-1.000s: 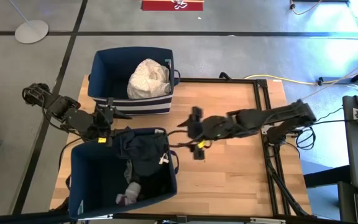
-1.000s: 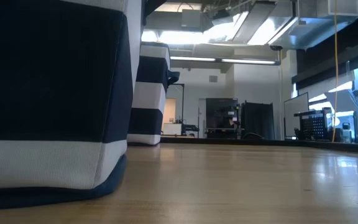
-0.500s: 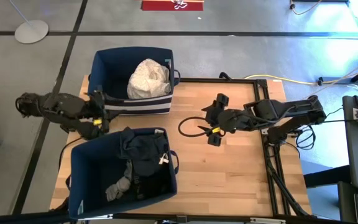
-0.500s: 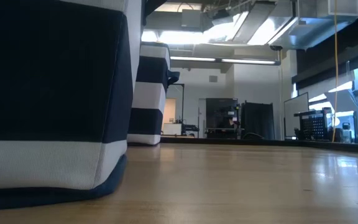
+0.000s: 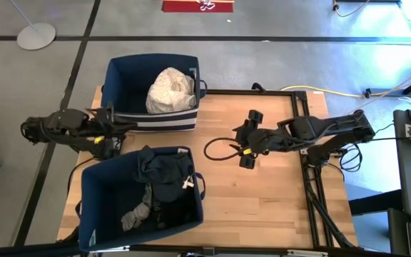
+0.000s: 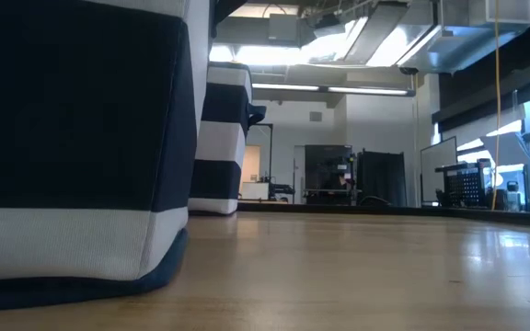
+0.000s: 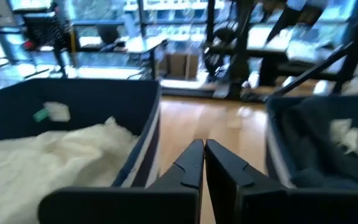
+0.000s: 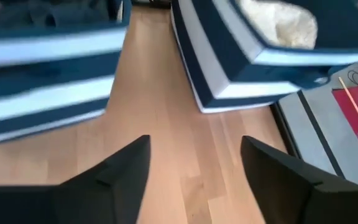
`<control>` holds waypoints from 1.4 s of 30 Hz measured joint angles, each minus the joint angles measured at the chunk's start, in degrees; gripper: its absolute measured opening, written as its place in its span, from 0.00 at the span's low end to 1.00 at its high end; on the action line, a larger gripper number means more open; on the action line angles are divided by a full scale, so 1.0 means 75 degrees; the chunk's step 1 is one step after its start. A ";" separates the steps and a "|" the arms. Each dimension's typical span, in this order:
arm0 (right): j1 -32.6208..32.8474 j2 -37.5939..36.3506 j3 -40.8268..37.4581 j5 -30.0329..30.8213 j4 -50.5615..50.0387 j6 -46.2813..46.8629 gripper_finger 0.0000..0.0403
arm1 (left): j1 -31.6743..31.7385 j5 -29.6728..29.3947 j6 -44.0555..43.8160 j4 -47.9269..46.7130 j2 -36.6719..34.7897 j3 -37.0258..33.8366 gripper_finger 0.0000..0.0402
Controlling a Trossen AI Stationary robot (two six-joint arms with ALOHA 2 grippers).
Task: Sort clothes
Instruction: Return to Home Position
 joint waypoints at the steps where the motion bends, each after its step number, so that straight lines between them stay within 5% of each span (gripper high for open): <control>1: 0.0000 -0.0051 -0.0171 -0.0021 0.0017 0.0011 0.58 | 0.0000 0.0102 -0.0014 0.0098 -0.0072 -0.0019 0.02; 9: 0.0000 -0.1030 -0.2559 -0.0327 0.1452 0.0248 0.28 | -0.0003 0.0766 0.0049 0.0342 -0.0200 -0.0312 0.01; 18: -0.0614 -0.3554 -0.6725 -0.1809 0.5465 0.0219 0.02 | -0.0003 0.0781 0.0365 0.0555 -0.0200 -0.0321 0.02; 23: -0.1368 -0.4778 -0.8454 -0.2022 0.6745 0.0194 0.04 | -0.0003 0.0612 0.0476 0.0551 -0.0200 -0.0321 0.01; 29: -0.1819 -0.5482 -0.8973 -0.0994 0.5904 0.0624 0.09 | -0.0003 0.0230 0.0274 0.0525 -0.0200 -0.0321 0.02; 34: -0.1922 -0.5500 -0.9598 -0.1579 0.6249 0.0617 0.09 | -0.0003 0.0232 0.0751 0.0908 -0.0195 -0.0673 0.02; 42: -0.2550 -0.5976 -1.1169 -0.3305 0.8677 0.0315 0.09 | 0.0020 0.0404 0.1790 0.2137 -0.0536 -0.1056 0.01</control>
